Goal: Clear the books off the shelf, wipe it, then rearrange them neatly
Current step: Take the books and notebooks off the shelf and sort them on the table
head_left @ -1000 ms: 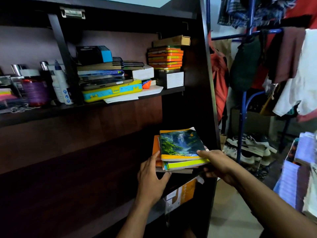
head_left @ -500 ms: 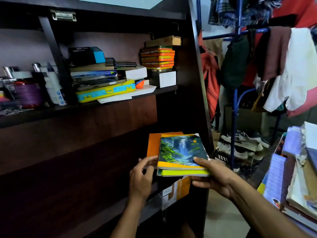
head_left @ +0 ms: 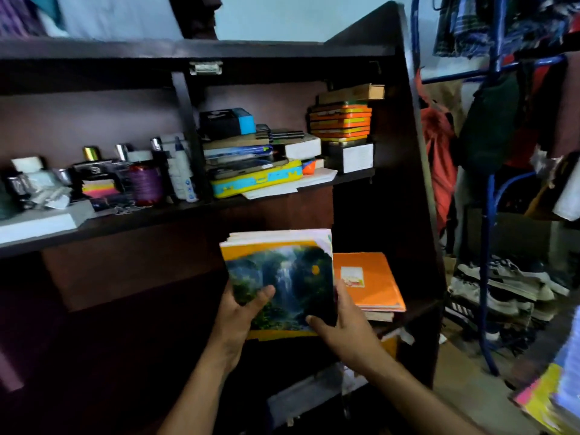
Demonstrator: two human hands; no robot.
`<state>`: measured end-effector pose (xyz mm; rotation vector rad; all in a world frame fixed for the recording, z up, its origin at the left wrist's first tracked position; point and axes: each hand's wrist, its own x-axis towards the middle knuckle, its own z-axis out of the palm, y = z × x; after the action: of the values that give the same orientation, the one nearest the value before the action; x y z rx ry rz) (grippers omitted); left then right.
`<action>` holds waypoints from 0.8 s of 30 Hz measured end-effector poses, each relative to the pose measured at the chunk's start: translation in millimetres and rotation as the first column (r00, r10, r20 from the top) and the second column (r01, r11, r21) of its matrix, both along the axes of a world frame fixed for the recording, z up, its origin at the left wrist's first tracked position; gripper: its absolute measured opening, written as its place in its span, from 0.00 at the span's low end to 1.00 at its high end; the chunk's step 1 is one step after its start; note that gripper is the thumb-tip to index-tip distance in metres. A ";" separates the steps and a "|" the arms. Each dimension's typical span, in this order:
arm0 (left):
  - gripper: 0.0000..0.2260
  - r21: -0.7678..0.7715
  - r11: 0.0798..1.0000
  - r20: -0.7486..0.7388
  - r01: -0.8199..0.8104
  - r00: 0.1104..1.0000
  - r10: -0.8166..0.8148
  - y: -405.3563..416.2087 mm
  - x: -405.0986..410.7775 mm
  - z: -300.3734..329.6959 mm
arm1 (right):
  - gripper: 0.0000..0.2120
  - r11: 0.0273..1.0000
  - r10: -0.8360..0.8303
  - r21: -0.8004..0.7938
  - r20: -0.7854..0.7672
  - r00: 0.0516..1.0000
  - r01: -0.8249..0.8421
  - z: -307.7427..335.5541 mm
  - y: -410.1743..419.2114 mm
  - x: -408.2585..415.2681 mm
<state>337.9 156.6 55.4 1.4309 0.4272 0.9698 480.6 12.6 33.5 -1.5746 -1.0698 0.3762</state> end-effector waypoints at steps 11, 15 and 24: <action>0.29 0.037 0.998 -0.156 -0.060 0.986 0.065 -4.1 -9.6 -48.2 | 0.25 1.000 -0.021 0.018 -0.026 0.999 0.022 -30.0 1.7 -10.8; 0.28 0.042 0.999 -0.133 0.028 0.991 -0.023 -68.8 -13.5 -38.7 | 0.26 0.991 -0.058 0.109 -0.149 0.987 0.075 -29.6 -68.4 -25.1; 0.22 0.005 0.862 -0.179 0.507 0.849 -0.498 -246.3 61.5 24.7 | 0.15 0.932 -0.309 0.116 -0.239 0.920 0.344 39.8 -288.3 -0.5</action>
<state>399.4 -89.7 80.1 1.5741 0.1328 0.4337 480.0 -275.6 73.3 -1.5001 -0.6355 0.2230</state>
